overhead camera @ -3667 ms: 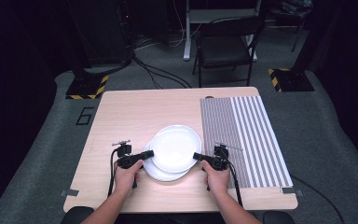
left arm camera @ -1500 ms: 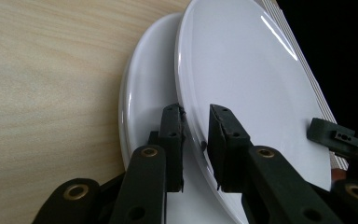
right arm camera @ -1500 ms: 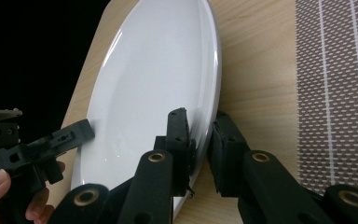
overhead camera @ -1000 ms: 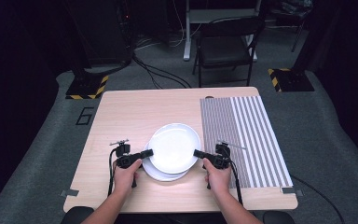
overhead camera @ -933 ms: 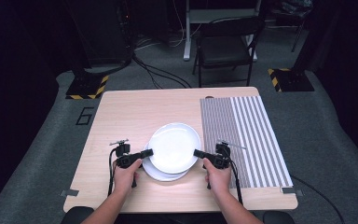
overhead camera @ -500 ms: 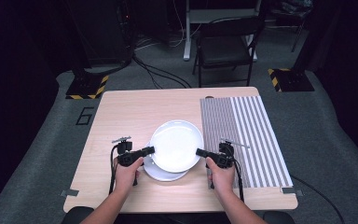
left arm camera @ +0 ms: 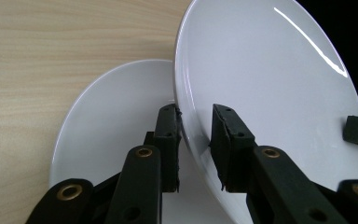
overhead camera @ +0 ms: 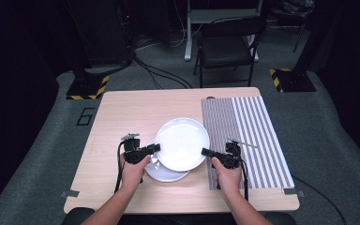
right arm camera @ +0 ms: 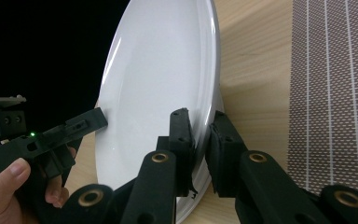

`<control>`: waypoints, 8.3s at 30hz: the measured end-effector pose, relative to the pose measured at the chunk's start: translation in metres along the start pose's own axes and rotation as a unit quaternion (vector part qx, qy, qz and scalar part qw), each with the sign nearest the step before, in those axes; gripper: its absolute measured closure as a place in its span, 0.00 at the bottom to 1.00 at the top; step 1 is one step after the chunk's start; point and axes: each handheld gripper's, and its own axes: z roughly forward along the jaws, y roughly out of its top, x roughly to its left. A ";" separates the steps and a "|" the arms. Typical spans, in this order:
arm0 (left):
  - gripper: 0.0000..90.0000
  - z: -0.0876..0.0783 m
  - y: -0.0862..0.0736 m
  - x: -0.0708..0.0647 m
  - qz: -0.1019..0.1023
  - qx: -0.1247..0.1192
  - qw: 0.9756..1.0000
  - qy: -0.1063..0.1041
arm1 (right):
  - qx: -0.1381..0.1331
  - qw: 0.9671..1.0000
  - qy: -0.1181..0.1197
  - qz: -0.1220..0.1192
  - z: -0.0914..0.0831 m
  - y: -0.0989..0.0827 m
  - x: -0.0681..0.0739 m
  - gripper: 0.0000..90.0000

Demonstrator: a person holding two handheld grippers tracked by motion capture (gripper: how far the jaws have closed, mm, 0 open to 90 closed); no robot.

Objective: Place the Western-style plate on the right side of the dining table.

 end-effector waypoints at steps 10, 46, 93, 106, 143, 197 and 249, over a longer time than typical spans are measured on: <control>0.79 0.004 0.012 -0.014 0.025 0.012 1.000 0.012 | -0.011 1.000 0.005 0.000 -0.010 0.007 0.001 0.91; 0.79 0.021 0.024 -0.041 0.035 0.019 0.999 -0.016 | -0.031 0.999 -0.012 0.007 -0.039 0.018 -0.008 0.90; 0.79 0.053 0.023 -0.078 0.053 0.036 0.997 -0.033 | -0.066 0.996 -0.046 0.043 -0.072 0.026 -0.033 0.89; 0.79 0.063 0.020 -0.086 0.060 0.045 0.996 -0.039 | -0.072 0.995 -0.054 0.051 -0.081 0.023 -0.043 0.89; 0.79 0.091 0.016 -0.106 0.068 0.065 0.994 -0.054 | -0.086 0.992 -0.075 0.058 -0.103 0.023 -0.060 0.89; 0.79 0.143 0.018 -0.120 0.044 0.077 0.994 -0.066 | -0.112 0.985 -0.105 0.080 -0.109 0.037 -0.099 0.88; 0.79 0.178 0.021 -0.135 0.057 0.099 0.990 -0.083 | -0.132 0.979 -0.118 0.100 -0.125 0.034 -0.122 0.88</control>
